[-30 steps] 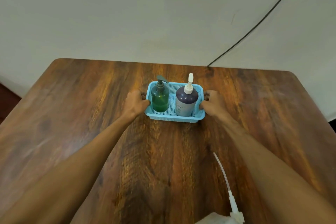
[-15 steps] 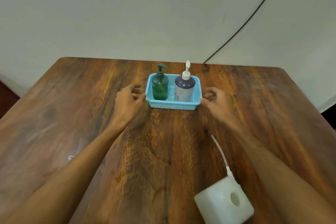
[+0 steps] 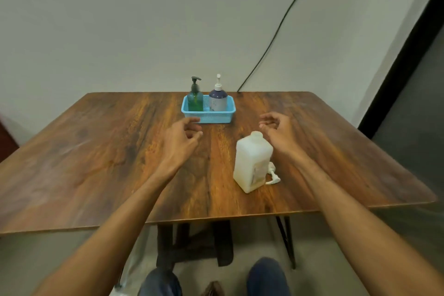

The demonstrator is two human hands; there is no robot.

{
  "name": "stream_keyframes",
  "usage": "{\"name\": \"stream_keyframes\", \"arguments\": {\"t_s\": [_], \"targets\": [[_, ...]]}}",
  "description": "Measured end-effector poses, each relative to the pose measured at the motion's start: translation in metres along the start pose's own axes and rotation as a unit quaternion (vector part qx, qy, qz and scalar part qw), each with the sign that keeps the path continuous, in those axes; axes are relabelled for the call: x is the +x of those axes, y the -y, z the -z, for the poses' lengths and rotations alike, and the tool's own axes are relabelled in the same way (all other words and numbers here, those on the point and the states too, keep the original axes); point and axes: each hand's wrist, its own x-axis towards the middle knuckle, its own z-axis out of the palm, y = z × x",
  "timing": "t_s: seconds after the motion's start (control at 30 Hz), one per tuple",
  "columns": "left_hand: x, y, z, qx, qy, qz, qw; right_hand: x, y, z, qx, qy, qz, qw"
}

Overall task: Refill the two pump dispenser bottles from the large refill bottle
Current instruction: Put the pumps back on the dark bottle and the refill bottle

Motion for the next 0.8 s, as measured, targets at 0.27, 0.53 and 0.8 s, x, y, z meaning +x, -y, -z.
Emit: {"name": "stream_keyframes", "arguments": {"t_s": [0.27,0.53,0.8], "targets": [[-0.069,-0.028,-0.040,0.005,0.143,0.002,0.990,-0.057,-0.034,0.028,-0.081,0.019,-0.031,0.996],[-0.072,-0.027,-0.083,-0.065,0.145,-0.014,0.987,-0.080,-0.067,0.008,-0.155,0.025,-0.063,0.986],[-0.062,-0.019,-0.087,-0.070,0.093,-0.020,0.993,-0.081,-0.070,-0.002,-0.168,-0.056,-0.053,0.983]]}}
